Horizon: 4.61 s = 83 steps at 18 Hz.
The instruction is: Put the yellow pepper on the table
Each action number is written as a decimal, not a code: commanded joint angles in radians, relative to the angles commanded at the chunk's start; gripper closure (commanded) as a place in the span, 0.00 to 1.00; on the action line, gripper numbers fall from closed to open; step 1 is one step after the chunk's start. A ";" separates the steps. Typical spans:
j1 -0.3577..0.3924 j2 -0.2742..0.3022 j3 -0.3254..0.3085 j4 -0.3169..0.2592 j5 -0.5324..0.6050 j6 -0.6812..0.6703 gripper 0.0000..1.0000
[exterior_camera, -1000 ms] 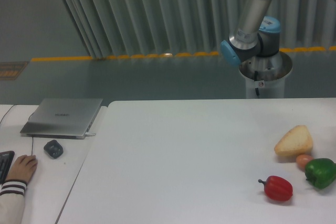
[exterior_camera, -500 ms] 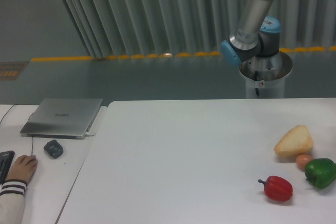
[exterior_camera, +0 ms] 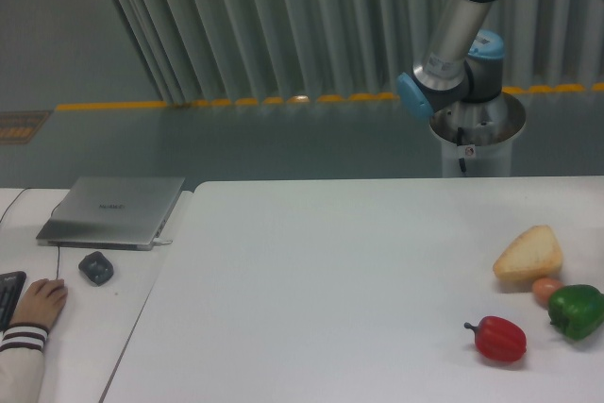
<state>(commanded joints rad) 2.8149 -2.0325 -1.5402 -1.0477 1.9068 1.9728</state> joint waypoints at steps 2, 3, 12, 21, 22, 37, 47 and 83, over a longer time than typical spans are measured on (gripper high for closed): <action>-0.002 -0.006 0.000 0.000 0.000 -0.005 0.00; -0.002 -0.006 0.000 0.000 0.000 -0.005 0.00; -0.005 -0.014 0.002 0.000 -0.002 -0.041 0.13; -0.003 -0.012 0.031 -0.071 0.000 -0.081 0.65; -0.003 -0.011 0.031 -0.071 0.000 -0.084 0.68; 0.025 0.028 0.230 -0.345 -0.277 -0.349 0.70; -0.035 0.021 0.253 -0.319 -0.360 -0.724 0.70; -0.261 -0.078 0.190 -0.092 -0.440 -1.628 0.73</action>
<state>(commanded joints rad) 2.5541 -2.1107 -1.3499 -1.1398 1.4665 0.3452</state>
